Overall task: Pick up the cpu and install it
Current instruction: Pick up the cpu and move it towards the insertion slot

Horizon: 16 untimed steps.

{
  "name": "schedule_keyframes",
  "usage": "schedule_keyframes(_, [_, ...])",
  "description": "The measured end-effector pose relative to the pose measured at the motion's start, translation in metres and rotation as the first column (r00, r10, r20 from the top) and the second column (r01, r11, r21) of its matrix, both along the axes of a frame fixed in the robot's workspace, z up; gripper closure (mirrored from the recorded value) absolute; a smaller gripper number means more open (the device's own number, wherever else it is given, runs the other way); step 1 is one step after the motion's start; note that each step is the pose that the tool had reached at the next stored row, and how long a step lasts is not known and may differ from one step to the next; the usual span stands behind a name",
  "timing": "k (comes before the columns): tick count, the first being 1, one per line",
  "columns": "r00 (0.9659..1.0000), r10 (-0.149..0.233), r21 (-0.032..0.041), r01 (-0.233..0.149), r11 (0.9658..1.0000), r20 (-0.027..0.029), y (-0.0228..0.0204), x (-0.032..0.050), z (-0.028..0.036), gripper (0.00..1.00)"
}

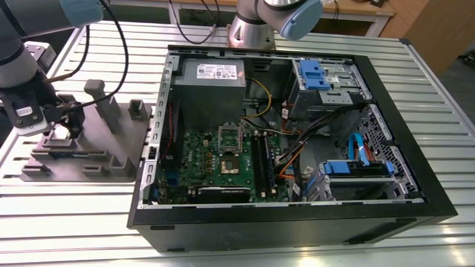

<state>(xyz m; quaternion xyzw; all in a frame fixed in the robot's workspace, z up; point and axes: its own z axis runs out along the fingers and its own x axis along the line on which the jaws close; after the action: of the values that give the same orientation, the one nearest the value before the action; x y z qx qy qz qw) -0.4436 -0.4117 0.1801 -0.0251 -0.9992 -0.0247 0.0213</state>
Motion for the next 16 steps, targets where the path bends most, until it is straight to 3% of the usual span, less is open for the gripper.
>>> schedule_keyframes(3, [1.0000, 0.000, -0.0001, 0.000, 1.0000, -0.0001, 0.0000, 0.0000, 0.0000, 0.37])
schedule_keyframes(4, [1.0000, 0.000, -0.0001, 0.000, 1.0000, -0.0001, 0.0000, 0.0000, 0.0000, 0.44])
schedule_keyframes(16, [1.0000, 0.003, -0.0001, -0.003, 1.0000, 0.0001, -0.0004, -0.0001, 0.0000, 0.44])
